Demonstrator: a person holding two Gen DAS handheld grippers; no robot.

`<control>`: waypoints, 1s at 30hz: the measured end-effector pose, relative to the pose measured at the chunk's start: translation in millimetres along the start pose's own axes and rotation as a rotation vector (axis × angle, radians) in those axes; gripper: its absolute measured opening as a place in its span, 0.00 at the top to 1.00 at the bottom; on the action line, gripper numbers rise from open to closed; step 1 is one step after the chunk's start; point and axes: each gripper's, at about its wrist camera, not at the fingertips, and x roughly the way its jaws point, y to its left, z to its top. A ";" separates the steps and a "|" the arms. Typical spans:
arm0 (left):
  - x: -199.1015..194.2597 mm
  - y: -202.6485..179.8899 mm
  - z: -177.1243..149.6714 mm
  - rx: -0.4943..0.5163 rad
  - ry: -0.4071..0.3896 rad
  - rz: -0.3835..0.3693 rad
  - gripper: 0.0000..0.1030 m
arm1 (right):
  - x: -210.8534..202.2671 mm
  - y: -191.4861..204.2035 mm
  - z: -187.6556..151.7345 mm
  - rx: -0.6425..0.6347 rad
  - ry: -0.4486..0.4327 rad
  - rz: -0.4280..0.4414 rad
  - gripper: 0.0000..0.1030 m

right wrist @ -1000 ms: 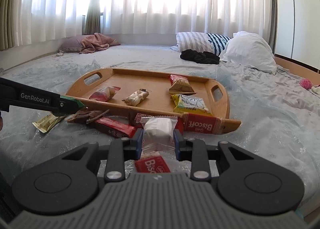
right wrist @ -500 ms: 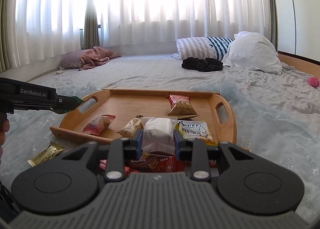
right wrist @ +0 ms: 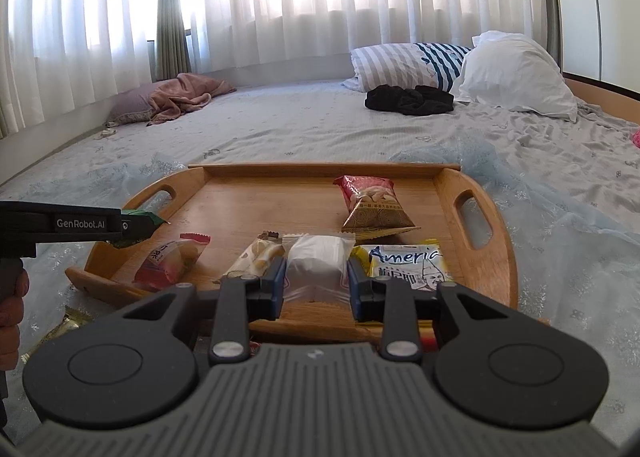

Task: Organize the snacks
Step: 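Carry both snacks onto the tray and open both grippers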

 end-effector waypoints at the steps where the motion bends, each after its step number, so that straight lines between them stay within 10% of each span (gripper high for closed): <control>1: 2.1 -0.5 -0.8 0.003 0.003 0.016 0.67 | 2.9 0.4 -0.8 0.001 0.007 -0.001 0.66; 30: 18.1 -3.4 -14.3 0.023 0.036 0.035 0.66 | 19.8 3.2 -7.2 0.016 0.046 -0.011 0.65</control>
